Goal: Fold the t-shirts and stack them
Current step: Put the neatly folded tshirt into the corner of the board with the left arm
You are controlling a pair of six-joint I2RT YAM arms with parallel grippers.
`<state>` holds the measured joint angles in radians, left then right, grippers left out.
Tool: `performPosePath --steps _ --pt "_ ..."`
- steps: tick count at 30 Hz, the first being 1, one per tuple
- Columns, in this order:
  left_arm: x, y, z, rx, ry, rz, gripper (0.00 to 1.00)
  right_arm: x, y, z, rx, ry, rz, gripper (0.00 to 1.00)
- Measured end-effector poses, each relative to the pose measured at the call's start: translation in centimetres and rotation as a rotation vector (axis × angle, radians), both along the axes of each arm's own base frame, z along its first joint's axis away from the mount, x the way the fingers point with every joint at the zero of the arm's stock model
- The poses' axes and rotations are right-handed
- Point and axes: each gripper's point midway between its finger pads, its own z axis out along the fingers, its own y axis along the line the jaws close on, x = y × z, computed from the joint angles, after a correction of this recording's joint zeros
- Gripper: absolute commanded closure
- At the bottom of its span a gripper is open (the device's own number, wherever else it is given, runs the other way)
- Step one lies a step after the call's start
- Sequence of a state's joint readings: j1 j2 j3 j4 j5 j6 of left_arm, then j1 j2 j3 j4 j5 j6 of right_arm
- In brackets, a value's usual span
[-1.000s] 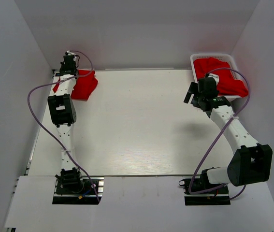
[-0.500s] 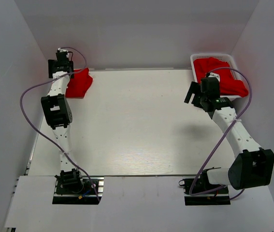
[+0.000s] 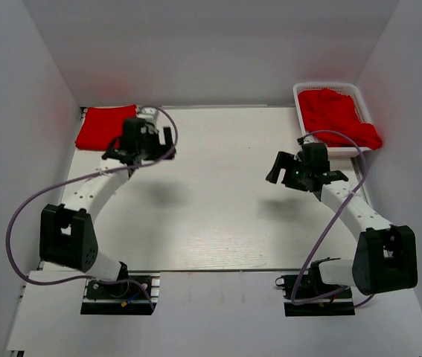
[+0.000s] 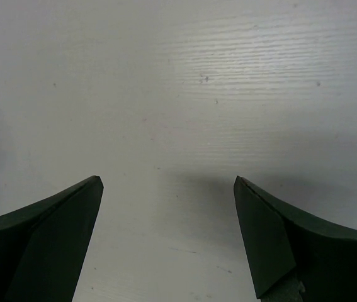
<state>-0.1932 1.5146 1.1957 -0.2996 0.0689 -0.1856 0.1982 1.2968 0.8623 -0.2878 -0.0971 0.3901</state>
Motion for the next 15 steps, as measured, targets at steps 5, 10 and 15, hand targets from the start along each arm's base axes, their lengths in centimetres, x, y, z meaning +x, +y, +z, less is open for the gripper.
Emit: performPosePath --steps 5,10,15 --pt "-7.8 -4.8 -5.8 -0.01 0.151 -0.108 0.0 -3.6 0.8 -3.5 0.066 0.049 0.045 0.1" --pt "-11.1 -4.6 -6.9 -0.003 0.183 -0.092 0.0 -5.6 1.1 -5.0 0.096 0.061 0.062 0.1" --pt "-11.2 -4.5 -5.4 0.003 0.134 -0.071 0.0 -5.4 1.3 -5.0 0.111 0.044 0.065 0.1"
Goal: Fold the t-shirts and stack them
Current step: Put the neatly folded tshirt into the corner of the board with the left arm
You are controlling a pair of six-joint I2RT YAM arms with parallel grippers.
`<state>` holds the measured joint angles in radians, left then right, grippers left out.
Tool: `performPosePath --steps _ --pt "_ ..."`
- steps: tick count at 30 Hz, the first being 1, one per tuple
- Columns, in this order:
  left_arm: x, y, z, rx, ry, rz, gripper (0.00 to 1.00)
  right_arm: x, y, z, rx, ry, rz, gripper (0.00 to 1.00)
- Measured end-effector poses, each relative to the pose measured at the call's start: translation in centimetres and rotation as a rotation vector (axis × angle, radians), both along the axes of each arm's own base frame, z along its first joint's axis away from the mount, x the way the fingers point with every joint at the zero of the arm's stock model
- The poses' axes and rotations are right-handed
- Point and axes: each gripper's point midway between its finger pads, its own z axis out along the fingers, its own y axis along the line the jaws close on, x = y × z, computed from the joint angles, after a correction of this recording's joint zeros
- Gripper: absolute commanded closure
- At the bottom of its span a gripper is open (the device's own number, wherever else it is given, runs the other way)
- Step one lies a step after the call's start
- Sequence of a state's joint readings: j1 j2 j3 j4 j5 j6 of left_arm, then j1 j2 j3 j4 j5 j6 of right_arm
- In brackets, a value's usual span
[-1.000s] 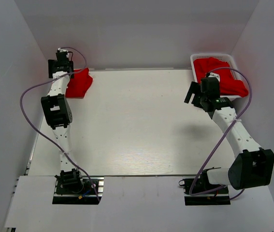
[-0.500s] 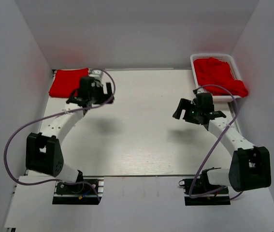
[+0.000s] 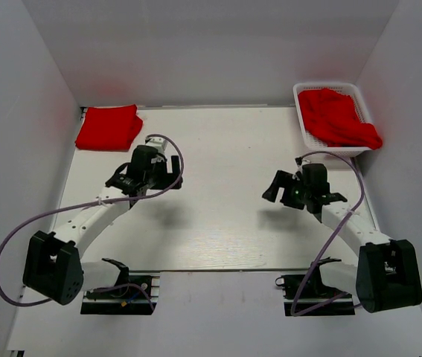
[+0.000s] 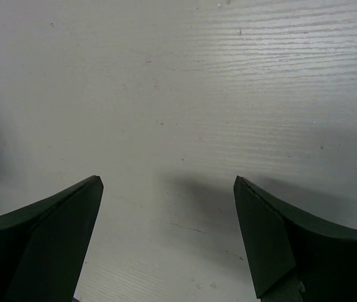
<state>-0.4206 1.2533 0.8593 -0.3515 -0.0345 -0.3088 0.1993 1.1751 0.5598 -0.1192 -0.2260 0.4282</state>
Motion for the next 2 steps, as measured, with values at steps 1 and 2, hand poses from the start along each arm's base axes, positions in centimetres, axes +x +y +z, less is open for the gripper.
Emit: performPosePath --steps 1,2 --pt "0.01 0.04 0.09 0.001 -0.003 0.002 0.0 0.08 0.12 0.12 0.006 -0.005 0.003 0.1" --pt "0.02 0.06 0.12 0.003 -0.005 0.003 0.0 0.19 0.26 0.28 0.013 -0.013 0.007 0.1"
